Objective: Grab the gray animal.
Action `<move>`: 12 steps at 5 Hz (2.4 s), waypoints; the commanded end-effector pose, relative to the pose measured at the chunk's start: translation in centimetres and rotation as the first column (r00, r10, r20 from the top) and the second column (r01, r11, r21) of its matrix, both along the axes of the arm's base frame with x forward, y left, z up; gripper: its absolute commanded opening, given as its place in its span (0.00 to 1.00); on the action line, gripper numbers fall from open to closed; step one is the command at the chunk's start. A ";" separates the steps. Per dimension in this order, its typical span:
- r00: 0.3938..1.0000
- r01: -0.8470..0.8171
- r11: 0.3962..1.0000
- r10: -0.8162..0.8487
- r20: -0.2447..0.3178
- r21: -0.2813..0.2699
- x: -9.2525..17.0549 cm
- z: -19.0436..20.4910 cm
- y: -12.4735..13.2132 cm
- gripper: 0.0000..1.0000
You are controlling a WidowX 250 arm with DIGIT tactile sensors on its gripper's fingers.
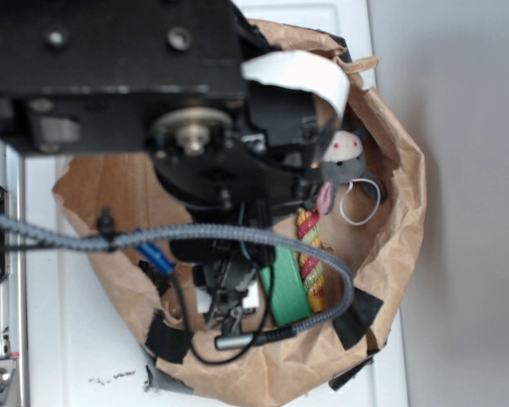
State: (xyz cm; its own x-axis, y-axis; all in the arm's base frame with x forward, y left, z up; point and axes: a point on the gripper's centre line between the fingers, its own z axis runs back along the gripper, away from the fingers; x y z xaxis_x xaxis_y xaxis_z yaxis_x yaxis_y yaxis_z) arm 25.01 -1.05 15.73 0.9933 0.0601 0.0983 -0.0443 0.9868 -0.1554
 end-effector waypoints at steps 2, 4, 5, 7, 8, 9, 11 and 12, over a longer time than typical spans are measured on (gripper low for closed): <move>0.996 0.000 1.000 0.001 0.086 -0.008 1.9 -0.7 1.4 1.00; 0.991 0.014 1.000 -0.014 0.131 0.000 2.9 -3.7 4.2 1.00; 0.986 0.014 1.000 -0.017 0.166 0.017 3.3 -5.1 5.1 1.00; 0.979 -0.050 0.997 0.038 0.201 0.056 5.4 -8.4 3.6 1.00; 0.976 -0.101 0.994 0.091 0.199 0.040 7.0 -8.4 3.6 1.00; 0.967 -0.139 0.989 0.127 0.222 0.040 8.1 -9.4 2.9 1.00; 0.945 -0.238 0.964 0.202 0.259 0.117 10.5 -11.5 2.2 1.00; 0.935 -0.293 0.937 0.239 0.261 0.192 11.8 -13.2 2.1 1.00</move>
State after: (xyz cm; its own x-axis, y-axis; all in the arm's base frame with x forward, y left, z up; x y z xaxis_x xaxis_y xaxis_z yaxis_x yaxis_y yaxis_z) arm 35.06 2.15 2.41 0.8969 0.2985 0.3263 -0.3298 0.9430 0.0440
